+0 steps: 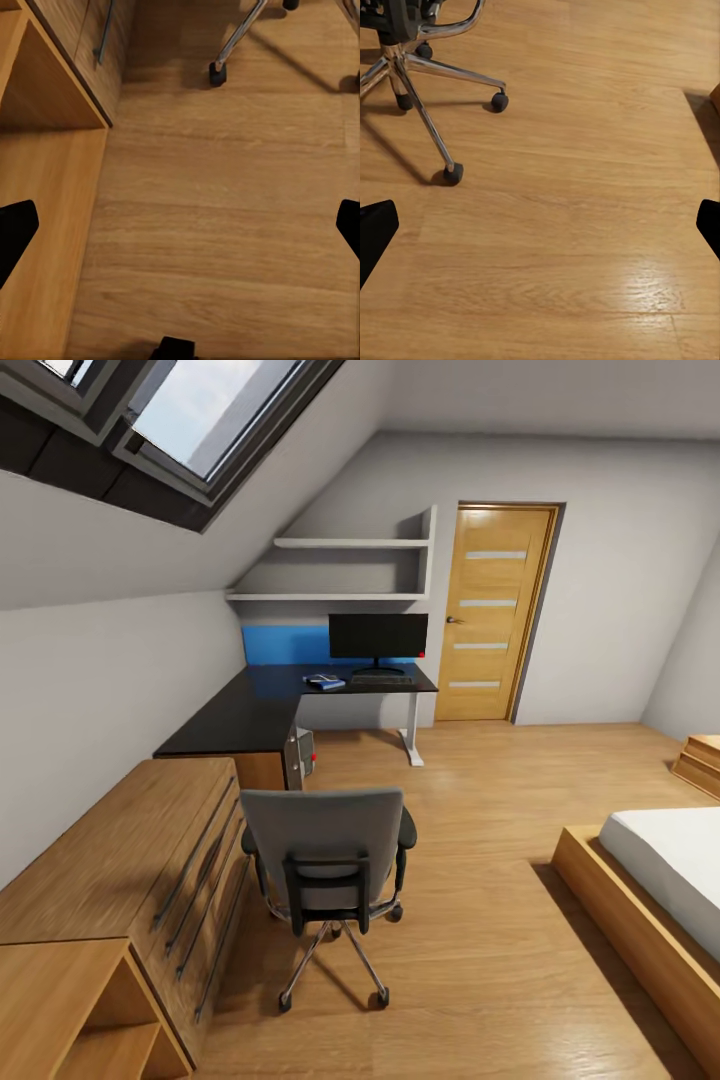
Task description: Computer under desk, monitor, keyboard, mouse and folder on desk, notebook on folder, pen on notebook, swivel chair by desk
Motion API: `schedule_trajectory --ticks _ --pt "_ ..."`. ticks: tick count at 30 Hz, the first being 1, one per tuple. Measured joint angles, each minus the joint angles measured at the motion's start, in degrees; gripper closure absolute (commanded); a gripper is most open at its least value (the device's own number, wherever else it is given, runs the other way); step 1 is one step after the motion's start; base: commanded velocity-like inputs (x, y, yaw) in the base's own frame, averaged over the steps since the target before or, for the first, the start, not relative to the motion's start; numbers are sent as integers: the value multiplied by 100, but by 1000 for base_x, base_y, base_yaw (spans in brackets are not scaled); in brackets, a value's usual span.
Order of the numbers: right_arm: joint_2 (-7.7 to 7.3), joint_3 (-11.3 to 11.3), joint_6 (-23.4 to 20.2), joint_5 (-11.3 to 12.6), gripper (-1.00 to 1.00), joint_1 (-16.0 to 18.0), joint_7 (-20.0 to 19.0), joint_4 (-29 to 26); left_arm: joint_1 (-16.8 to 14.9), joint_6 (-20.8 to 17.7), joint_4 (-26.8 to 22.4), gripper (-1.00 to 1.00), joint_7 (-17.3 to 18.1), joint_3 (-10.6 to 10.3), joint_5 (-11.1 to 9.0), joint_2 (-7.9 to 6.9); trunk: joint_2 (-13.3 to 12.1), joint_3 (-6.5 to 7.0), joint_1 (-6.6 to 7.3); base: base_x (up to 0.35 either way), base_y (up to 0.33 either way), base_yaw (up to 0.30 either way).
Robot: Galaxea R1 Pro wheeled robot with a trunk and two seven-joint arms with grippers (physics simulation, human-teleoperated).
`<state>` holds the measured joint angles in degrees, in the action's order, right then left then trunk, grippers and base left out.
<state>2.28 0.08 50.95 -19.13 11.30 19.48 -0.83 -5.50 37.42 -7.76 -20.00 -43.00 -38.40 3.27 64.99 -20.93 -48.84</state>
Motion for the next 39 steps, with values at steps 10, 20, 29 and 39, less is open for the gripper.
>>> schedule_trajectory --ticks 10,20,29,39 --pt "-2 -6 32 1 -100 0 5 0 0 -143 -161 -100 -28 6 -197 -81 280 -125 -153 0 0 0" --pt "-5 -27 7 3 -100 0 37 5 0 -156 -250 -100 -24 7 -337 -98 681 -305 -373 0 0 0" --pt "-30 -42 -2 4 -100 0 24 40 0 -157 -258 -100 -29 8 -350 -119 1042 -467 -571 0 0 0" --pt "-41 -31 -168 -10 -100 -2 21 189 0 -157 -268 -100 -32 7 -351 -190 1443 -646 -790 0 0 0"
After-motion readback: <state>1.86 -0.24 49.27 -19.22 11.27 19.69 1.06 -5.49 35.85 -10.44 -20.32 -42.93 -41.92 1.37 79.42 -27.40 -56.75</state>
